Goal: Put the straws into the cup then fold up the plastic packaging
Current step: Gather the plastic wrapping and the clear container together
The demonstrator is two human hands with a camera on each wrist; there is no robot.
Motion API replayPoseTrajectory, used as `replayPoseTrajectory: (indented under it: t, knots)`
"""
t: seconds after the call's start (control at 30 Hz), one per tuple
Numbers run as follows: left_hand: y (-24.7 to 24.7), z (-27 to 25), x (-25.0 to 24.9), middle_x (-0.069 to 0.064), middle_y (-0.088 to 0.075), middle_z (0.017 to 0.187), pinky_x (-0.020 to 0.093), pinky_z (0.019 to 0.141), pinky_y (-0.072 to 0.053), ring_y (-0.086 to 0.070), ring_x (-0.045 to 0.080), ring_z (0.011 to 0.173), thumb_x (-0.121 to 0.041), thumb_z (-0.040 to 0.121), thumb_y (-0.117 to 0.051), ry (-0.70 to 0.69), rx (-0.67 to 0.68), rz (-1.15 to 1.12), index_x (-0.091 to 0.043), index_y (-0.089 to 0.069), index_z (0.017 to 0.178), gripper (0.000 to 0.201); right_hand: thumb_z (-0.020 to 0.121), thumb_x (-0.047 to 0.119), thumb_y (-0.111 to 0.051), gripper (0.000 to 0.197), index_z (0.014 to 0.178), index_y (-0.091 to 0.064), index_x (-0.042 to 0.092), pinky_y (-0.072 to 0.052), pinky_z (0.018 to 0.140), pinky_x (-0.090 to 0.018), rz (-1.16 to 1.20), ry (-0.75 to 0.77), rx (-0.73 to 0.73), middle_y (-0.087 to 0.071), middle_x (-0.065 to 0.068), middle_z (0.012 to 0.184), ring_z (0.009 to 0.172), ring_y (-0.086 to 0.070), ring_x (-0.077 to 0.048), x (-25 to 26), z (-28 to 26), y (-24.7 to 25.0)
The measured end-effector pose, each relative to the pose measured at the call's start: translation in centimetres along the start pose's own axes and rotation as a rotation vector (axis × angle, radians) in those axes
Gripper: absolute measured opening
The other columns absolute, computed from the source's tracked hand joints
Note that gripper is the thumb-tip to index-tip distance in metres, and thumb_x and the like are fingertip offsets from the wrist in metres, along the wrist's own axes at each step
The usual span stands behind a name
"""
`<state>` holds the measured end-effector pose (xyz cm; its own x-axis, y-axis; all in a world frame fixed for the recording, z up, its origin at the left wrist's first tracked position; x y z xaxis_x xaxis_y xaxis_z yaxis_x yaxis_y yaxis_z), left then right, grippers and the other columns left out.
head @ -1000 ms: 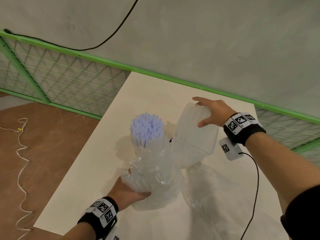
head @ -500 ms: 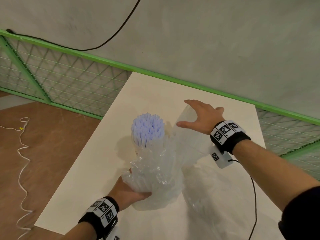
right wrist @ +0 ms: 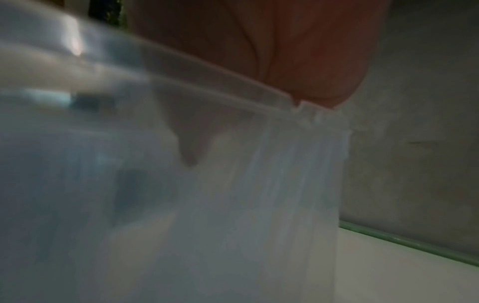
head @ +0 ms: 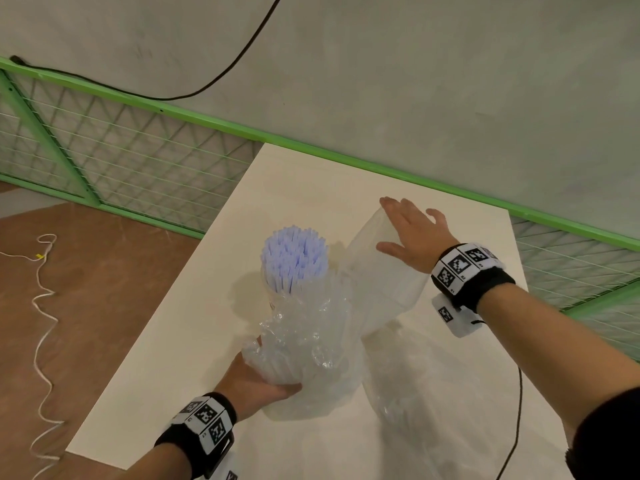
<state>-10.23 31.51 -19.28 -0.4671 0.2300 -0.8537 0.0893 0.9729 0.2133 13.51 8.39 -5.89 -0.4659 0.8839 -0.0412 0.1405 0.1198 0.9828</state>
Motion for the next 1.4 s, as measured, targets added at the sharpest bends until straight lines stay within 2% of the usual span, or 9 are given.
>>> replayPoseTrajectory:
  t: [0.1,0.17,0.27,0.37,0.5,0.7,0.87,1.03,1.4]
  knots:
    - [0.0,-0.1,0.0,-0.005,-0.075,0.092,0.003,0.064,-0.048,-0.067,-0.009,0.083,-0.014,0.063,-0.091,0.000,-0.002,-0.009,-0.023,-0.065,0.107,0.052,0.099,0.059,-0.028,0.066,0.155,-0.011,0.029,-0.004,0.117,-0.051,0.112,-0.021,-0.140,-0.003,0.011,0.164,0.151,0.003,-0.017,0.7,-0.9,2.3]
    - [0.1,0.0,0.1,-0.006,-0.075,0.094,0.005,0.066,-0.049,-0.068,-0.006,0.085,-0.014,0.061,-0.092,-0.002,-0.014,-0.033,-0.022,-0.065,0.110,0.057,0.102,0.038,-0.039,0.047,0.147,-0.035,0.027,-0.020,0.115,-0.052,0.225,0.024,-0.334,-0.029,0.004,0.158,0.146,-0.022,-0.021,1.7,-2.4,4.8]
    - [0.1,0.0,0.2,-0.006,-0.074,0.098,0.003,0.066,-0.048,-0.067,-0.008,0.086,-0.015,0.060,-0.092,-0.003,-0.008,-0.043,-0.023,-0.063,0.113,0.062,0.086,0.011,-0.044,0.037,0.116,-0.064,0.020,-0.050,0.087,-0.044,0.387,0.110,-0.498,-0.066,0.001,0.111,0.095,-0.060,-0.018,4.2,-5.9,7.7]
    - [0.1,-0.1,0.0,-0.006,-0.073,0.100,0.001,0.066,-0.046,-0.065,-0.011,0.086,-0.015,0.061,-0.092,-0.015,-0.010,-0.032,-0.022,-0.063,0.114,0.061,0.082,0.008,-0.049,0.037,0.112,-0.064,0.023,-0.051,0.077,-0.034,0.408,0.090,-0.363,-0.068,0.006,0.095,0.070,-0.050,-0.009,7.2,-10.1,7.1]
    - [-0.1,-0.2,0.0,-0.008,-0.071,0.095,-0.002,0.063,-0.043,-0.063,-0.017,0.080,-0.013,0.063,-0.090,-0.007,-0.004,-0.036,-0.021,-0.063,0.111,0.055,0.088,0.016,-0.055,0.062,0.145,-0.036,0.031,-0.044,0.092,-0.028,0.490,0.063,-0.090,-0.050,0.011,0.140,0.105,-0.060,-0.014,10.7,-14.9,2.7]
    - [-0.4,-0.7,0.5,-0.015,-0.070,0.085,-0.004,0.061,-0.041,-0.059,-0.024,0.075,-0.020,0.062,-0.089,0.016,0.010,-0.046,-0.027,-0.060,0.107,0.054,0.084,0.011,-0.055,0.086,0.154,-0.009,0.031,-0.022,0.110,-0.011,0.638,0.118,-0.033,-0.017,0.014,0.160,0.142,-0.023,0.000,12.4,-14.4,-0.8]
    - [-0.3,-0.8,1.5,-0.018,-0.069,0.091,-0.004,0.060,-0.042,-0.062,-0.021,0.075,-0.013,0.067,-0.088,0.037,0.002,-0.101,-0.016,-0.059,0.121,0.061,0.079,0.002,-0.055,0.093,0.155,-0.009,0.030,-0.019,0.114,-0.012,0.773,0.189,0.012,-0.011,0.014,0.161,0.143,-0.016,0.003,13.0,-12.7,-1.3]
    - [-0.2,-0.8,2.4,-0.014,-0.071,0.101,-0.002,0.062,-0.044,-0.063,-0.019,0.081,-0.026,0.063,-0.090,0.055,0.027,-0.116,-0.022,-0.057,0.126,0.071,0.079,0.002,-0.059,0.087,0.153,-0.021,0.026,-0.026,0.090,0.003,0.771,0.197,-0.020,-0.034,0.010,0.146,0.109,-0.035,0.007,12.9,-11.6,-1.4]
    - [-0.2,-1.3,2.0,-0.009,-0.072,0.105,-0.001,0.064,-0.045,-0.064,-0.015,0.085,-0.019,0.064,-0.090,0.041,0.029,-0.118,-0.021,-0.058,0.125,0.069,0.075,0.015,-0.066,0.043,0.116,-0.056,0.027,-0.047,0.084,-0.021,0.895,0.222,-0.131,-0.056,0.013,0.121,0.106,-0.052,-0.006,13.1,-11.0,-1.1]
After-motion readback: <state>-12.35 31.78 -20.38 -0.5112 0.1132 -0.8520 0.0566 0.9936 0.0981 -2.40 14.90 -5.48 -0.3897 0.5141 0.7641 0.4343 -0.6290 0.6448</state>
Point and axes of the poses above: each hand's wrist, its own z-axis towards the middle knuckle, its own y-axis out of the back of the hand, x = y × z, the point moved 7 cm from there along z, towards the middle knuckle
